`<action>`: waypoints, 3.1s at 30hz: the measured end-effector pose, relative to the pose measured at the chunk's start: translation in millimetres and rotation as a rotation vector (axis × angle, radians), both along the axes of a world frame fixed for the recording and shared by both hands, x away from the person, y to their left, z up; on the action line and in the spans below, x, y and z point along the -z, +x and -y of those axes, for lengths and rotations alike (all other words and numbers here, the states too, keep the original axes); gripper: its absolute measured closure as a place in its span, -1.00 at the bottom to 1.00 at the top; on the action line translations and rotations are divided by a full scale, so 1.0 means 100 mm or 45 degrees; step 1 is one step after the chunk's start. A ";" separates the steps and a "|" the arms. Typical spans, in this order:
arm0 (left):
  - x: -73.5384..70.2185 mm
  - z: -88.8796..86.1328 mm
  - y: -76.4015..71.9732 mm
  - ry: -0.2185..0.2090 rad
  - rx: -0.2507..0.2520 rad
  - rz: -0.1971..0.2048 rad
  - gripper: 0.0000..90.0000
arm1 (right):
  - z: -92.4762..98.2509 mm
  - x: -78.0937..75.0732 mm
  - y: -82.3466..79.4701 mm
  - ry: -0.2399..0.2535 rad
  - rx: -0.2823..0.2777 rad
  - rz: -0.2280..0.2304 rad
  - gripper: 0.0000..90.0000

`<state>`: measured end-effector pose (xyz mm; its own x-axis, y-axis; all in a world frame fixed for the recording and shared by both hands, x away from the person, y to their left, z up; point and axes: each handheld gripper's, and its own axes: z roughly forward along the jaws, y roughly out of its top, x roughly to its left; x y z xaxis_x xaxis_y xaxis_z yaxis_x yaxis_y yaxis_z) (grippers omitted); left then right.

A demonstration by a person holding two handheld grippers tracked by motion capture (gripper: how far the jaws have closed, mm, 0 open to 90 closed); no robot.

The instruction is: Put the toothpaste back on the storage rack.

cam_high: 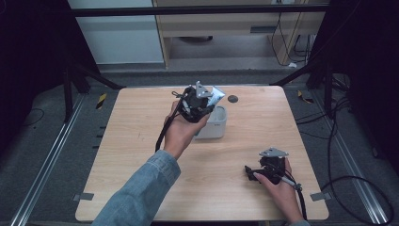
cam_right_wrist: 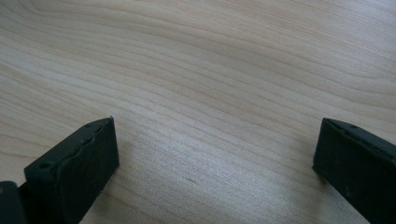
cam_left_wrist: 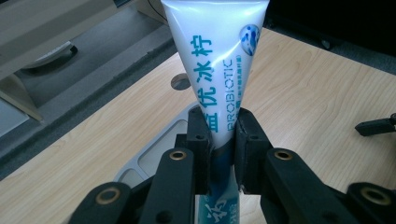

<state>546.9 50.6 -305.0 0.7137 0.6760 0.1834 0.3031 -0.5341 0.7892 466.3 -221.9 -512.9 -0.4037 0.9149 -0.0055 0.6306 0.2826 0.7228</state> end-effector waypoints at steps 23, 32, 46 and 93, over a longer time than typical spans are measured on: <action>-0.08 0.08 0.25 -0.035 -0.027 0.017 0.74 | 0.00 0.00 0.00 -0.001 -0.001 0.000 -0.99; -0.14 0.11 0.32 -0.083 -0.044 0.046 0.74 | 0.00 0.00 0.00 0.000 -0.003 0.004 -0.99; -0.25 0.13 0.35 -0.118 -0.061 0.061 0.74 | 0.00 0.00 0.00 0.001 -0.006 0.004 -0.99; -0.03 -0.03 0.59 -0.401 -0.054 0.196 0.73 | 0.00 0.00 0.00 0.000 -0.004 0.000 -0.99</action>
